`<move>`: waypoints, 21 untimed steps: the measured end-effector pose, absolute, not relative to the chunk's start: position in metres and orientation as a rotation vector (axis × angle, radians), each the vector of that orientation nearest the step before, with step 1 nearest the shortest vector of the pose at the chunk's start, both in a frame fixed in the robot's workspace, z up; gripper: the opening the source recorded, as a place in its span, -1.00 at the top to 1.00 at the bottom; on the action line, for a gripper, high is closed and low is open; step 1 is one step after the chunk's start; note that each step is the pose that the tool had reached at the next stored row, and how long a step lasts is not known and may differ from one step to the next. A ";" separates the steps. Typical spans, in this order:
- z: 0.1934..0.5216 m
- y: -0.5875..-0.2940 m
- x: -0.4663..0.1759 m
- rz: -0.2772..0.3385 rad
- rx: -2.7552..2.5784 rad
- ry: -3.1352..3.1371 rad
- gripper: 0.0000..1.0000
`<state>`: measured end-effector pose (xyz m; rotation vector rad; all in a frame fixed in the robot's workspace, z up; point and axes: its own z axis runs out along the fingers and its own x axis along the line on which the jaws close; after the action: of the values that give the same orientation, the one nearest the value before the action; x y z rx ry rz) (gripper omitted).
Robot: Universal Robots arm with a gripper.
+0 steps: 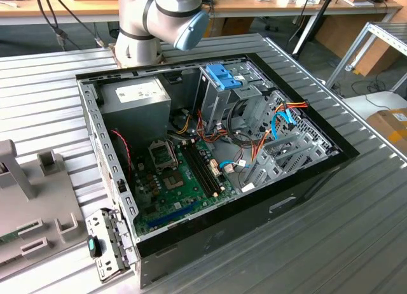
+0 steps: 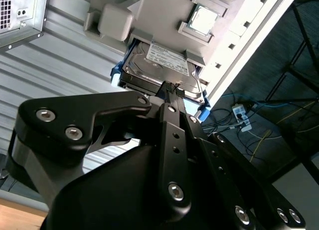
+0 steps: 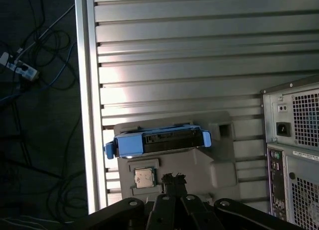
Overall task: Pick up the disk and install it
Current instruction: 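Reach for the disk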
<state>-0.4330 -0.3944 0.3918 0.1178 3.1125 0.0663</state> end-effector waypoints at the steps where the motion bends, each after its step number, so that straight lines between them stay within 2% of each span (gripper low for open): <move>1: 0.392 -0.394 -0.433 0.066 0.118 3.112 0.79; 21: 0.391 -0.392 -0.446 0.066 0.118 3.112 0.79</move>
<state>-0.4458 -0.3916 0.3913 0.1179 3.1124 0.0662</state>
